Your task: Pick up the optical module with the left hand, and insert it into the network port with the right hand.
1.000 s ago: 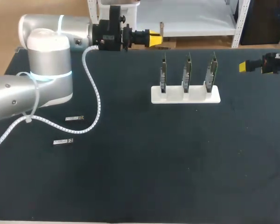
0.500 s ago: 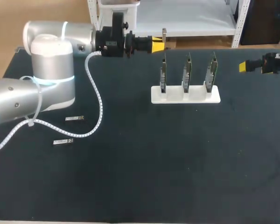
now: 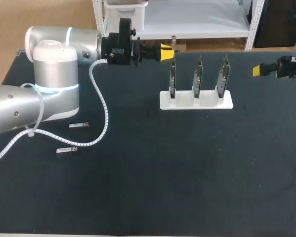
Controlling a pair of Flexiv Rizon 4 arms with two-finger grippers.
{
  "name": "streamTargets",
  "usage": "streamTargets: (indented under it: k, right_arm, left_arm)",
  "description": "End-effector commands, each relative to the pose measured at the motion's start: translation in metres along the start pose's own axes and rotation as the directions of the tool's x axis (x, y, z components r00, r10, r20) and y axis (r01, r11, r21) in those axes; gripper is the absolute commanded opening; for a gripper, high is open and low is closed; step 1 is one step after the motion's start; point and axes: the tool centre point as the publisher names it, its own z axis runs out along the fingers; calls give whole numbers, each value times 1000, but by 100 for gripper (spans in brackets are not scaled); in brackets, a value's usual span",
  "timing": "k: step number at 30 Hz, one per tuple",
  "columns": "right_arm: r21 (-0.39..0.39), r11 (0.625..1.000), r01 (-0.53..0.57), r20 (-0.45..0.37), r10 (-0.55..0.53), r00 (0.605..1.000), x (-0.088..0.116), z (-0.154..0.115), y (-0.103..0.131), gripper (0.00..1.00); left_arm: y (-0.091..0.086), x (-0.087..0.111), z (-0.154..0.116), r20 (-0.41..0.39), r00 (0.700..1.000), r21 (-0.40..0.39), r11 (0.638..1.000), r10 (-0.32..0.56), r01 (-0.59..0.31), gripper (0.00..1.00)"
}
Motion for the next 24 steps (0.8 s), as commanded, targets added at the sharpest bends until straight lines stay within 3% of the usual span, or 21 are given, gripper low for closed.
streamTargets:
  k: [1, 24]
  right_arm:
    - [0, 1000, 0, 0, 0, 1000, 0, 0, 0, 100]
    - [0, 1000, 0, 0, 0, 1000, 0, 0, 0, 100]
  left_arm:
    - [-5, 3, -1, 1, 1000, -8, 1000, 0, 0, 0]
    - [-9, 9, 3, -1, 1000, -8, 1000, -14, 14, 0]
